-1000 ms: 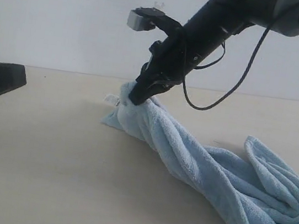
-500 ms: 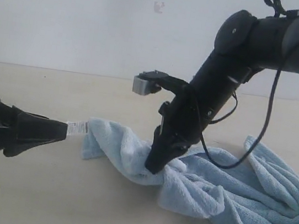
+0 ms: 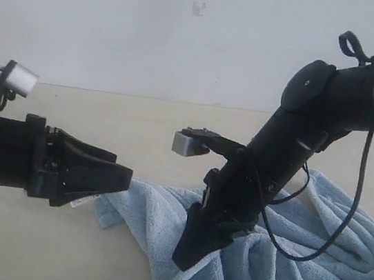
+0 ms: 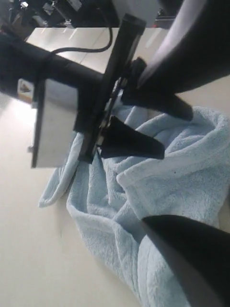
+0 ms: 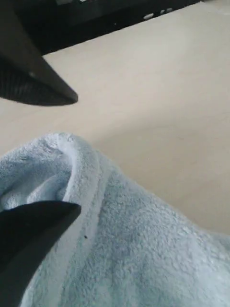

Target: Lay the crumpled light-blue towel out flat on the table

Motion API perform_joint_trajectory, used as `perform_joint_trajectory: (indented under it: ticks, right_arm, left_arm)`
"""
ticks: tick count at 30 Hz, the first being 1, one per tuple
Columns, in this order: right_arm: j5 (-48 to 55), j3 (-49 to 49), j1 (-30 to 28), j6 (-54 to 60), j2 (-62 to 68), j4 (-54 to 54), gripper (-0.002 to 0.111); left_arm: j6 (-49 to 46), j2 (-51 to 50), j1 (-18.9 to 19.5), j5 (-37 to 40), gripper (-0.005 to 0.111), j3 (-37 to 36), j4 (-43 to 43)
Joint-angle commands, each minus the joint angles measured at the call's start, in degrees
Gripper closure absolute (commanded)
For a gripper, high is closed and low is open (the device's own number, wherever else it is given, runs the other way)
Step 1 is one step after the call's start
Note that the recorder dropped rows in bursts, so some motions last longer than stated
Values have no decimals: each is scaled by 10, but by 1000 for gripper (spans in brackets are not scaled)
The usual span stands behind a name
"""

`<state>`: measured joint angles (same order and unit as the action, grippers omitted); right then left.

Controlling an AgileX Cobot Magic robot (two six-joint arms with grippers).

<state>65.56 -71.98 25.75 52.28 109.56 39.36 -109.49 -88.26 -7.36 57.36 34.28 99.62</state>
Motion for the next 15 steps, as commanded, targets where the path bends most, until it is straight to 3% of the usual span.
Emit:
perform_joint_trajectory:
  ticks: [1,4,9,12,15]
  right_arm:
    - [-48,1,-24,-18,-20,-6,67]
    - [-166,1,-98,-148,-52,-51,74]
    - [-144,1,-184,-157,-74,-57,74]
    - [-152,18,-193,-143,-77,-58,74]
    - [-197,41,-193,-142,-77,-58,74]
  left_arm:
    - [-26,-1,-58,-41,37,2,3]
    - [-33,-1,-107,-133,37,20,3]
    - [20,-35,-182,-272,37,101,3]
    - [127,-97,-187,-246,37,163,-41]
    - [173,-155,-204,-221,37,219,-70]
